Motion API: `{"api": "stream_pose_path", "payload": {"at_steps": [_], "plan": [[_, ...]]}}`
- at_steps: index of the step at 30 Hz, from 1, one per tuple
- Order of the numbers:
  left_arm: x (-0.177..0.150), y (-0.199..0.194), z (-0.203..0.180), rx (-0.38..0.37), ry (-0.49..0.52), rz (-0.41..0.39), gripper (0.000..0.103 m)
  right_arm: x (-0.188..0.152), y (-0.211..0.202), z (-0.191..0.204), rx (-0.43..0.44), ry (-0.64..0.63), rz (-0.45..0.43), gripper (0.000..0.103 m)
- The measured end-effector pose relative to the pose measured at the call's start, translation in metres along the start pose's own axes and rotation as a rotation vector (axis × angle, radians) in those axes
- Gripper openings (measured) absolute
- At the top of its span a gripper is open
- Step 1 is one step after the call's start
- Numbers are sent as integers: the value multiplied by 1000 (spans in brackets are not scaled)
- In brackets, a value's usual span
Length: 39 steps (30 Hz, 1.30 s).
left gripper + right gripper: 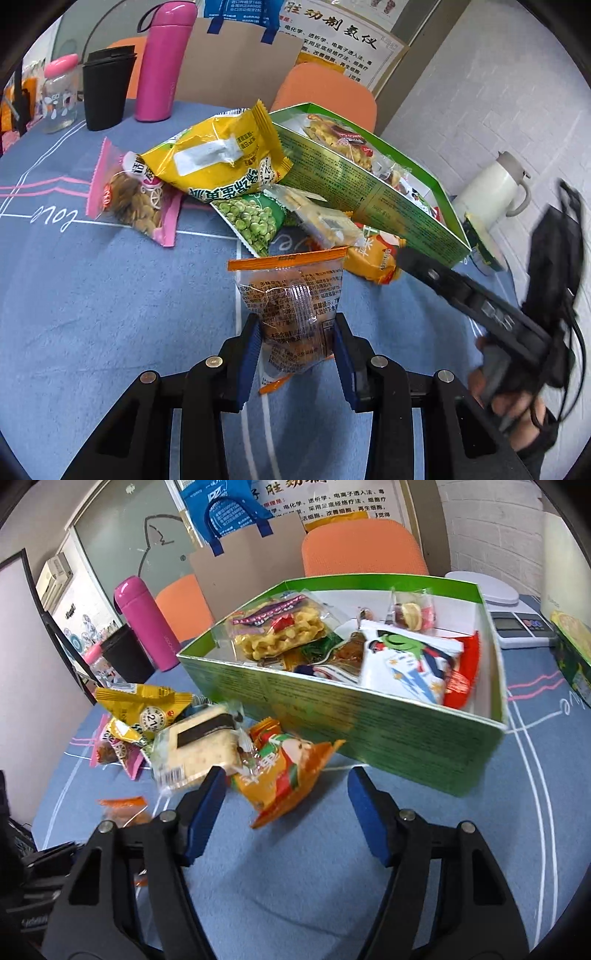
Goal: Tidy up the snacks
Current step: 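Grasp brown nut pack with left tool while right grasps orange chips pack, then carry both packs into the green box and open both tools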
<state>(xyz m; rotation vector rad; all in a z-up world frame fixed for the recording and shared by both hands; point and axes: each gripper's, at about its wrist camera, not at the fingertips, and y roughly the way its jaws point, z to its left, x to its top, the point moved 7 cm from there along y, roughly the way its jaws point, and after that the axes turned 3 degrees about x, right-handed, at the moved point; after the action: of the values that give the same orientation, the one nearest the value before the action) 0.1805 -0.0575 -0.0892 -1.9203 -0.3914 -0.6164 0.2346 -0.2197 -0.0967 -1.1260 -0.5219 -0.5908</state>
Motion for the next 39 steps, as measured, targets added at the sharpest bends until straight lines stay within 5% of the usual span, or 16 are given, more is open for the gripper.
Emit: {"api": "stream_pose_path", "payload": {"at_steps": [2,6,31,35,38,39], "plan": [[-2,-2,2,1,4,7,38,-4,7,-2,3,9,24,31],[-1,-3,6,-9,-3,7,38,-10,-11,-3,27,8,-8,15],[-3,-8,-8,-23,9,-2,37,-24,-82,-24,10,34,-117,12],[-1,-17,-16,-35,29,-21,37,-32,-78,-28,-51,-16,-74,20],[-2,-20,-19,-42,40,-25,37,-41,-71,-34,-58,2,-47,58],[-2,-21,-20,-44,40,-24,37,-44,-69,-35,-61,3,-39,59]]}}
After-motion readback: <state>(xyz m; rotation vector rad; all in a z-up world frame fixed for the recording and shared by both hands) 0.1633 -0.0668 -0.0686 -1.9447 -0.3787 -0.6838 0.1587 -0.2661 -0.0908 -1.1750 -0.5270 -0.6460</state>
